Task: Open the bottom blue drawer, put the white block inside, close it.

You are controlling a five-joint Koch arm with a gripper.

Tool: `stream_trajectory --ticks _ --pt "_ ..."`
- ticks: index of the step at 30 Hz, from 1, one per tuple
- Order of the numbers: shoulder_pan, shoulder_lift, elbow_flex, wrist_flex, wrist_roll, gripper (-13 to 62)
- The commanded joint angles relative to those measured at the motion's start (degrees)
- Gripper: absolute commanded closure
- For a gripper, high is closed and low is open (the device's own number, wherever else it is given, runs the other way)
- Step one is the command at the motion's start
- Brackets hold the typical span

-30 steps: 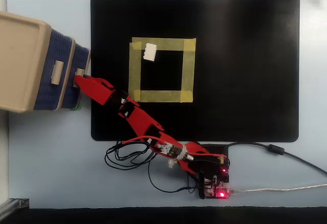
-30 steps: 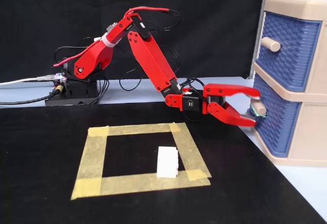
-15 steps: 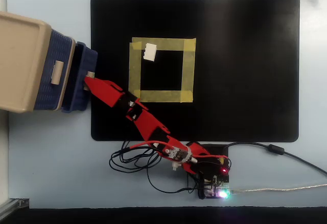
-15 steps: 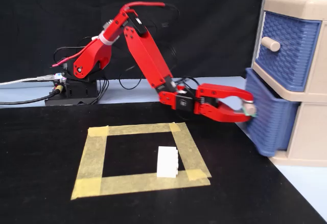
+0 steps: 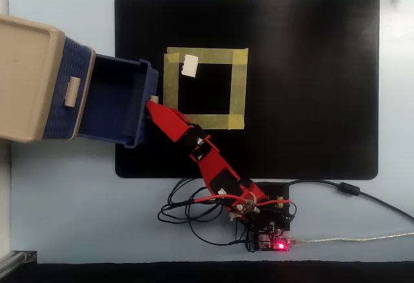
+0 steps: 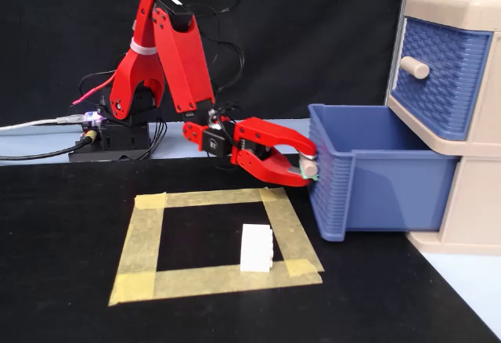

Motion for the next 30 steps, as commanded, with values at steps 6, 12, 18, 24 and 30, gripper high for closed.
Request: stream_trajectory --ticks 6,12,18,24,30 --pt "2.55 29.79 15.21 20.39 0.62 15.7" --pt "4.22 54.67 -10.46 89.91 18.37 15.8" --pt "12.92 29.79 -55.46 126.12 35.42 15.5" --pt "13.71 8.0 -76.82 123.84 45.62 15.8" --pt "13.71 -4.66 -84.81 124.37 52.03 15.7"
